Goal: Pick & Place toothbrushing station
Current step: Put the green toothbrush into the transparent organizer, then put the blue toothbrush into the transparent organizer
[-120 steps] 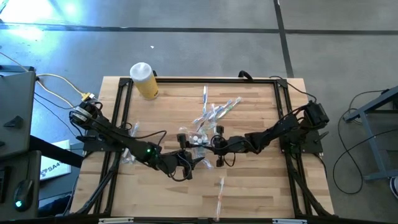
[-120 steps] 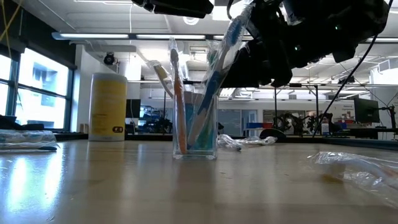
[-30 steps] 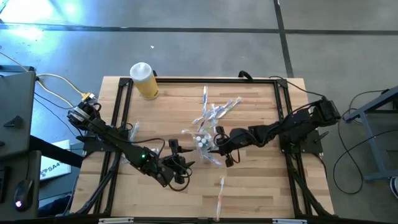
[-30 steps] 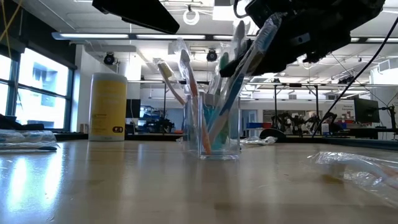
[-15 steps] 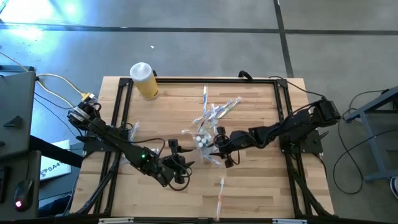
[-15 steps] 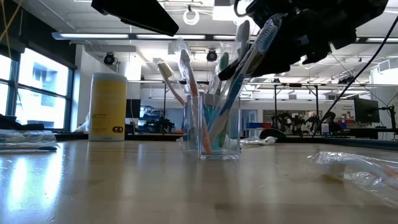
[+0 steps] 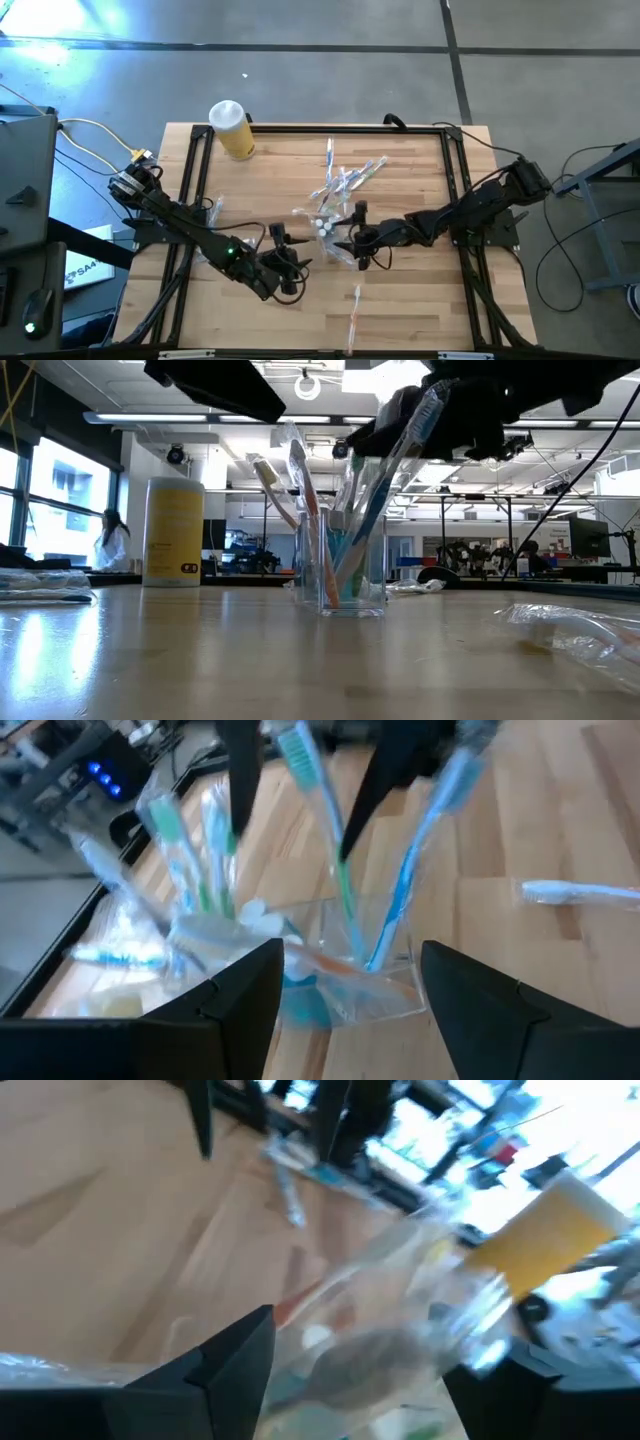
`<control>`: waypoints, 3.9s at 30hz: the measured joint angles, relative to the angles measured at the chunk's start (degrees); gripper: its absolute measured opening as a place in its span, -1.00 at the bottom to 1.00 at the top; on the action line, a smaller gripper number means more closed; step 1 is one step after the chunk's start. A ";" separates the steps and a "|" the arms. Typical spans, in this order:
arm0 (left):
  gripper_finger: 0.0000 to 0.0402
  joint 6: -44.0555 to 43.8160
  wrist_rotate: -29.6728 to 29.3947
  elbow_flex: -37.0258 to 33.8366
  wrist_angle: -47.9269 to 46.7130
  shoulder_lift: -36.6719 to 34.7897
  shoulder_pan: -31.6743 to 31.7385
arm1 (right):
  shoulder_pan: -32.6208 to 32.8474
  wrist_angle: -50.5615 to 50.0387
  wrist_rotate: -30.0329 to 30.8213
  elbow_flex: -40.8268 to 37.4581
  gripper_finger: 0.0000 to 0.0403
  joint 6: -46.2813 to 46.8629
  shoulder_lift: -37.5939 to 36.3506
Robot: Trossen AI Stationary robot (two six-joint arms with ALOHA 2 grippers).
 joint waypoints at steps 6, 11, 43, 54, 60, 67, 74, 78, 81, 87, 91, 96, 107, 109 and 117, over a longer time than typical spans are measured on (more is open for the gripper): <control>0.15 -12.96 -0.77 0.02 -10.14 -1.66 0.00 | 3.15 -0.19 4.43 0.00 0.22 -3.26 -3.28; 0.15 -32.39 3.67 0.02 -27.61 -5.62 0.02 | 6.53 -0.18 10.14 0.00 0.21 -6.24 -6.28; 0.15 -77.14 36.37 -2.25 -78.28 -6.91 5.54 | 13.55 -10.15 27.00 0.01 0.21 1.65 -10.32; 0.15 -51.73 39.36 -9.26 -72.98 -6.93 22.93 | 13.75 -10.53 26.98 0.01 0.21 3.57 -10.32; 0.15 -42.31 41.64 -15.46 -61.95 -6.93 30.37 | 13.70 -11.60 26.96 0.00 0.21 5.06 -10.32; 0.15 -41.24 40.15 -19.75 -60.20 -6.93 36.45 | 13.70 -11.79 26.67 0.00 0.21 5.06 -10.32; 0.14 -35.19 44.42 -23.86 -53.25 -7.17 40.58 | 13.70 -11.81 26.54 0.01 0.21 5.06 -10.32; -0.02 -34.83 45.14 -24.30 -52.29 -7.13 41.81 | 13.70 -12.42 26.52 0.00 0.21 6.00 -10.32; -0.28 -34.81 45.36 -24.30 -51.55 -7.11 41.66 | 13.70 -13.34 26.48 0.00 0.21 6.34 -10.30; -0.92 -34.85 45.91 -24.24 -49.44 -7.18 41.62 | 13.70 -13.43 26.48 0.00 0.21 6.55 -10.29; -0.90 -34.84 44.29 -23.70 -49.32 -7.32 41.59 | 13.70 -13.42 26.50 0.00 0.21 6.55 -10.29; -0.97 -32.67 36.99 -19.65 -47.48 -7.10 40.61 | 13.71 -13.47 26.63 0.01 0.21 6.55 -10.29; -0.98 -27.71 26.95 1.17 -62.62 -7.19 31.35 | 17.22 -13.50 46.23 0.02 0.21 4.29 -10.29; -0.98 -28.60 24.20 7.32 -69.79 -7.19 29.94 | 18.04 -13.50 52.78 0.00 0.21 1.91 -10.29; -0.98 -24.07 7.86 28.36 -72.67 -7.26 21.49 | 19.77 -13.55 67.23 0.00 0.21 -0.35 -10.29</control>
